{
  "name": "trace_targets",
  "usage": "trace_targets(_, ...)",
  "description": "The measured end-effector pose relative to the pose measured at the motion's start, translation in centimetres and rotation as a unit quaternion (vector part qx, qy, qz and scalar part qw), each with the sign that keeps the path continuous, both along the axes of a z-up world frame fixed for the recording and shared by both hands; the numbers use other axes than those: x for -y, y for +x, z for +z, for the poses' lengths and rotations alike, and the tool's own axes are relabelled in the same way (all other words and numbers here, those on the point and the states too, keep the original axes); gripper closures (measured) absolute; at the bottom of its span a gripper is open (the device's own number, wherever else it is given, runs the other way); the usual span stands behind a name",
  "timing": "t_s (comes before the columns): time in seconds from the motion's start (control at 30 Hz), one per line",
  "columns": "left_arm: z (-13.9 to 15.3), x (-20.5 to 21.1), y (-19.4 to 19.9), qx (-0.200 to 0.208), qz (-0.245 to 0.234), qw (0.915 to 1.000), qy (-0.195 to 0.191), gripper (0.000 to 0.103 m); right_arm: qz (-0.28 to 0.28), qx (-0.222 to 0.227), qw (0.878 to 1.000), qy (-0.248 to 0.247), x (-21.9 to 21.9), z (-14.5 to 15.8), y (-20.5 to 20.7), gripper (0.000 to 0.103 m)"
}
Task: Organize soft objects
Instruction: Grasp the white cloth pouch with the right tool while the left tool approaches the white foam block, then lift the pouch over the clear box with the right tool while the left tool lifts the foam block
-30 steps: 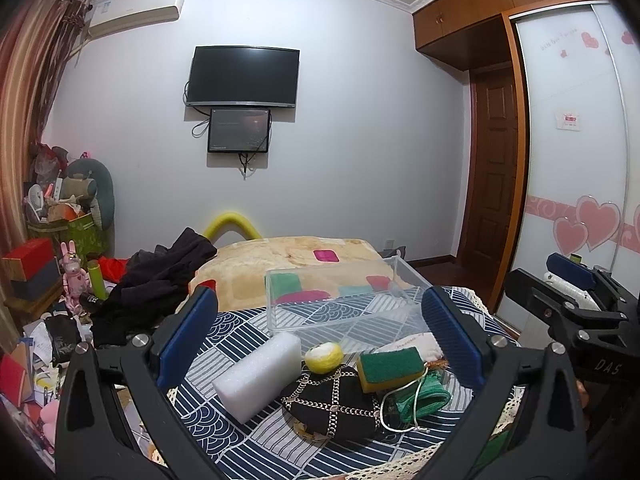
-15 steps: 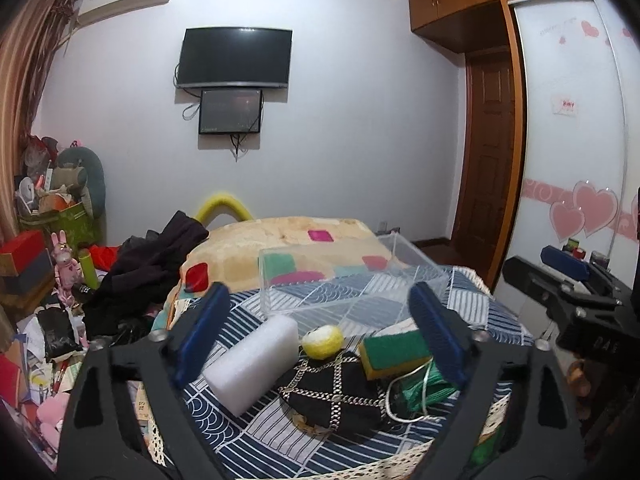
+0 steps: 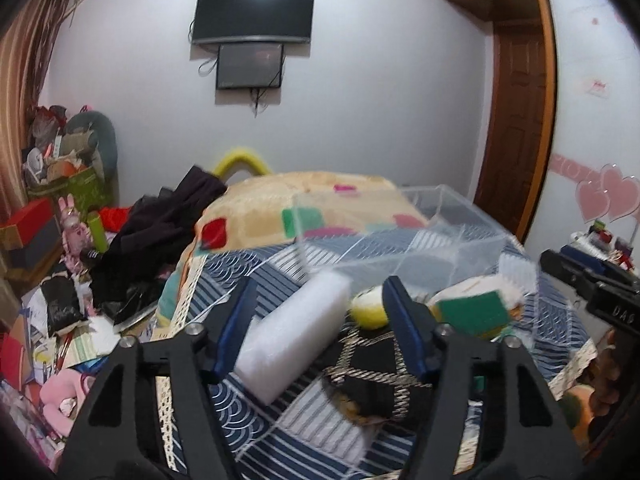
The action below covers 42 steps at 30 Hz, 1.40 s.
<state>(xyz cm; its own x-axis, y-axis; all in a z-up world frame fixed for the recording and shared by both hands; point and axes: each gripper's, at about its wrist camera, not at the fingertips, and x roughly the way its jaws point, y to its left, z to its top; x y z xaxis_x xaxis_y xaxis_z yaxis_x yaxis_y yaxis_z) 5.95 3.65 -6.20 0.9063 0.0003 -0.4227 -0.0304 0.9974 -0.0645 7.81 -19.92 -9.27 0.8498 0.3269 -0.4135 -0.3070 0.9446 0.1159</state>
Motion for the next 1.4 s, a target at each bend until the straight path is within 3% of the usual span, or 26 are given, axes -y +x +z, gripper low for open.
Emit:
trace_targets(0.33,-4.1,-2.4,2.6,-0.062,0.003,0.9980,-0.010,0.042,0.000,-0.072,0.997,-0.011,-0.2,-2.2,2.8,0.043)
trace_targets(0.5,-4.3,-2.3,2.6,-0.055,0.001,0.9985,0.002,0.042,0.022,-0.094,0.995,-0.010,-0.8,-2.7,3.2,0.043)
trace_targets(0.6,-4.1,-2.3,2.4,-0.058,-0.013,0.9982,-0.002,0.048,0.038,-0.105,0.994,-0.014,-0.9,-3.2,3.2,0.055)
trace_targets(0.93,-2.6,-1.7,2.0,-0.075,-0.045,0.9956,0.034,0.048,0.052,-0.111,0.992,-0.004,-0.6,-3.0,3.2,0.066)
trace_targets(1.07,-2.4,-2.4,3.5,-0.092,-0.064,0.9932,0.030,0.036,0.051,-0.112,0.992,0.003,-0.3,-2.9,3.2,0.070)
trace_targets(1.17,-2.6,-2.7,4.6,-0.099,-0.063,0.9921,0.045,0.035,0.048,-0.108,0.993,0.009,-0.2,-2.7,3.1,0.073)
trace_targets(1.27,-3.2,-3.4,6.0,-0.121,-0.071,0.9897,0.028,0.035,0.043,-0.102,0.994,0.016,0.0,-2.3,3.0,0.075)
trace_targets(1.3,-3.5,-3.6,6.5,-0.131,-0.074,0.9885,0.019,0.035,0.041,-0.099,0.994,0.019,0.2,-2.2,2.9,0.075)
trace_targets(1.4,-4.3,-4.3,7.1,-0.142,-0.080,0.9866,-0.006,0.052,0.035,-0.086,0.995,0.028,0.6,-1.5,2.6,0.076)
